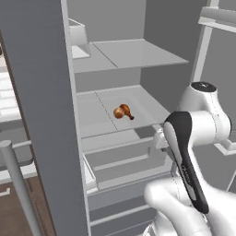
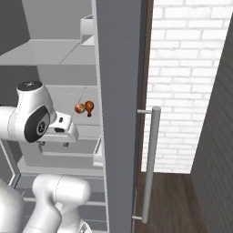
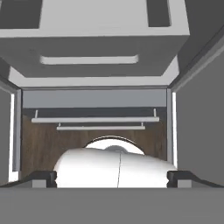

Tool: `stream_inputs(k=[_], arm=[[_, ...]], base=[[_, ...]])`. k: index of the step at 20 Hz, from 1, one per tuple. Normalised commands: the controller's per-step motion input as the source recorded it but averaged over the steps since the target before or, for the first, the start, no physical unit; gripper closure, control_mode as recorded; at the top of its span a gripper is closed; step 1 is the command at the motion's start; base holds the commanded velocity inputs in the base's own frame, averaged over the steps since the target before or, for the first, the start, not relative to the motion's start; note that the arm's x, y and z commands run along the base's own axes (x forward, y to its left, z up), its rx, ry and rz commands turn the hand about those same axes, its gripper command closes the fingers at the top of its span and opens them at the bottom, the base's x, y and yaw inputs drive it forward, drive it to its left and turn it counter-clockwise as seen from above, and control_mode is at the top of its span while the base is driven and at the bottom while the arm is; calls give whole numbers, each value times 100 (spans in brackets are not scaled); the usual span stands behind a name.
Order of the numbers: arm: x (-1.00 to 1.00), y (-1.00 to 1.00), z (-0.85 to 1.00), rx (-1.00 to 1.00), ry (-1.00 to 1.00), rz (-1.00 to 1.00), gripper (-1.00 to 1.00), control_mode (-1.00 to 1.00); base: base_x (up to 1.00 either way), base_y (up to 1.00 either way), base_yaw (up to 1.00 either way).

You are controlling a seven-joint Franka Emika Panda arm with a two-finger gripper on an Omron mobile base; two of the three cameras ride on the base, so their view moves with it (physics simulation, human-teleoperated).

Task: Place one onion and one chicken drumstick in each tupperware on the nearby counter, to pack two identical lunches.

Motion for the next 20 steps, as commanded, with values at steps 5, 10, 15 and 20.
stream_inputs(k=[5, 10, 15, 20], arm=[[100, 7, 0, 0, -3, 0, -100, -100], [100, 1, -2, 0, 0, 0, -100, -100], [100, 0, -16, 0, -10, 0, -100, -100], [87, 0, -28, 0, -18, 1, -100, -100]], base=[[0, 0, 0], [0, 0, 0], [0, 0, 0], [0, 0, 0]])
